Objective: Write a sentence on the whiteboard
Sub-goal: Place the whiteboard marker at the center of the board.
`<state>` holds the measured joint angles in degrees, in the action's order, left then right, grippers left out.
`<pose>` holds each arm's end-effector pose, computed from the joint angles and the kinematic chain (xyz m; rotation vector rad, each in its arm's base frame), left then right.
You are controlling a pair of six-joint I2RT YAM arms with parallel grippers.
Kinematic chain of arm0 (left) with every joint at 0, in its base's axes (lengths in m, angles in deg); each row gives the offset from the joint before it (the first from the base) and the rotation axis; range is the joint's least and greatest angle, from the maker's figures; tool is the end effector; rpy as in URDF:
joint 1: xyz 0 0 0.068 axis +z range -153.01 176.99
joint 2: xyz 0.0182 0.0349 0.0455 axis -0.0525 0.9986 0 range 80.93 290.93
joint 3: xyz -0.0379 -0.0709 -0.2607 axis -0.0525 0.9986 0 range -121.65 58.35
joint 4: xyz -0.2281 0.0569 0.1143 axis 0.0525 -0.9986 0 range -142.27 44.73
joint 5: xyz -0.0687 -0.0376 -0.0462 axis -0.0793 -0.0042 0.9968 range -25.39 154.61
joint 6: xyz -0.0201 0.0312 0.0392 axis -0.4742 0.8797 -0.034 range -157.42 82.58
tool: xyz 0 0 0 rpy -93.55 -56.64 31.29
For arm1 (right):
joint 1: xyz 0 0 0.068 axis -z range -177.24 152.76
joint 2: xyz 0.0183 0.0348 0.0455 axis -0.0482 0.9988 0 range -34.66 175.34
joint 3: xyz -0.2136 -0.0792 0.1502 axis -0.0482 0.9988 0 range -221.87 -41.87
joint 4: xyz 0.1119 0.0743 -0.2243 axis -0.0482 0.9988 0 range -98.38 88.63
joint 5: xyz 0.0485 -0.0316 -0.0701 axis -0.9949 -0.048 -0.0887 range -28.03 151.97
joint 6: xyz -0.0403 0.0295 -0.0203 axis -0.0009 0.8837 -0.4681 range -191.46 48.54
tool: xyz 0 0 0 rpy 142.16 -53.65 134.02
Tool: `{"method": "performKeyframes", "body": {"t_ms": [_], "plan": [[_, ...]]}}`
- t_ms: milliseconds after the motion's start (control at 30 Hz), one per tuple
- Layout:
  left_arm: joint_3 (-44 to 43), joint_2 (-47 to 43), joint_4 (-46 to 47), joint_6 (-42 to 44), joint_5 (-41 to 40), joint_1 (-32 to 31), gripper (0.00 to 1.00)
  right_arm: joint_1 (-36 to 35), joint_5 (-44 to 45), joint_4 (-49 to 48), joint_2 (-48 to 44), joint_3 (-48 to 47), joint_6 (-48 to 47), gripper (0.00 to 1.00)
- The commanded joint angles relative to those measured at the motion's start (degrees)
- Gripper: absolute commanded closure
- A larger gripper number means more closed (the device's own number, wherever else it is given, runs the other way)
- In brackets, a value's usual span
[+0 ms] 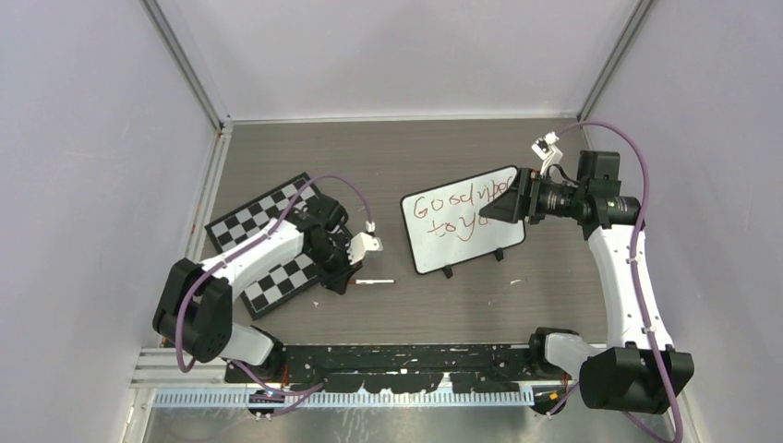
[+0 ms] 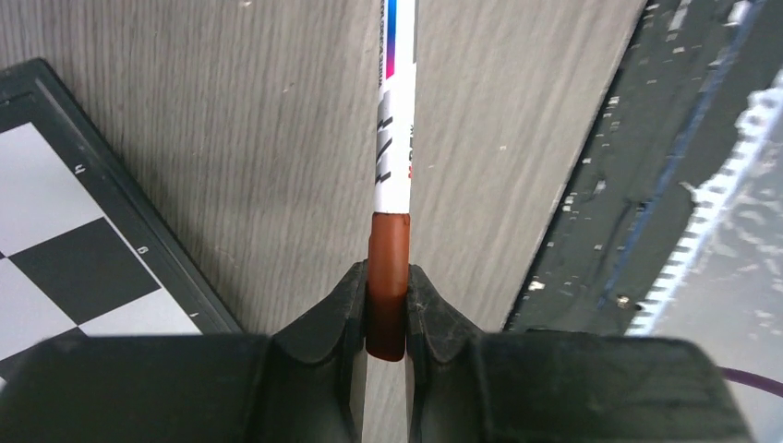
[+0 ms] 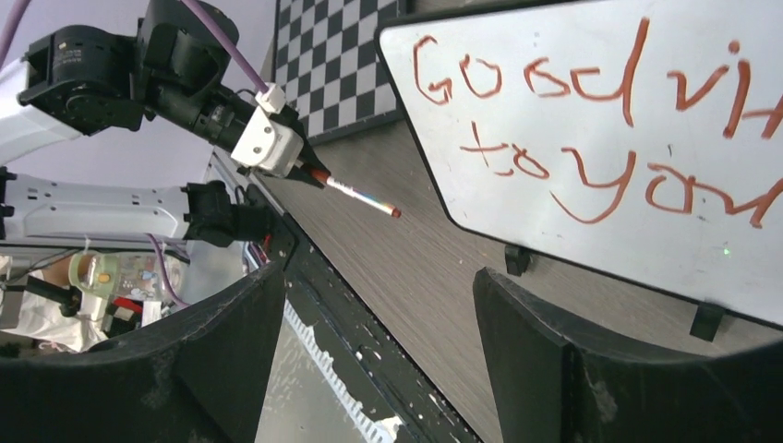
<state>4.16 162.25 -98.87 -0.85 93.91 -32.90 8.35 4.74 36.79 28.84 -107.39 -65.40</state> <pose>0.2014 -0.1359 0.2124 1.6196 2.3612 -0.7334 0.2149 0.0090 0.3546 -0.2792 2.1287 1.1437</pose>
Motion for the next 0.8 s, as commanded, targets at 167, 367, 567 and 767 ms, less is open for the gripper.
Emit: {"method": "performKeyframes", "body": {"t_ms": [167,367,567,767], "plan": [[6.1,2.6,12.4,1.7,-8.2,-0.5,0.87,1.3,-0.3,2.9,-1.3,4.6,-7.3,0.21],[8.1,4.4,16.3,0.7,-12.1,-3.3,0.73,1.4,0.5,2.8,-1.2,5.2,-7.8,0.21],[9.5,5.6,18.2,0.0,-15.8,-5.9,0.66,1.4,1.2,3.2,-1.3,5.4,-8.3,0.21],[10.0,4.0,17.5,-1.1,-17.0,-7.1,0.59,1.7,2.2,7.4,-1.2,3.7,-11.7,0.21]]}}
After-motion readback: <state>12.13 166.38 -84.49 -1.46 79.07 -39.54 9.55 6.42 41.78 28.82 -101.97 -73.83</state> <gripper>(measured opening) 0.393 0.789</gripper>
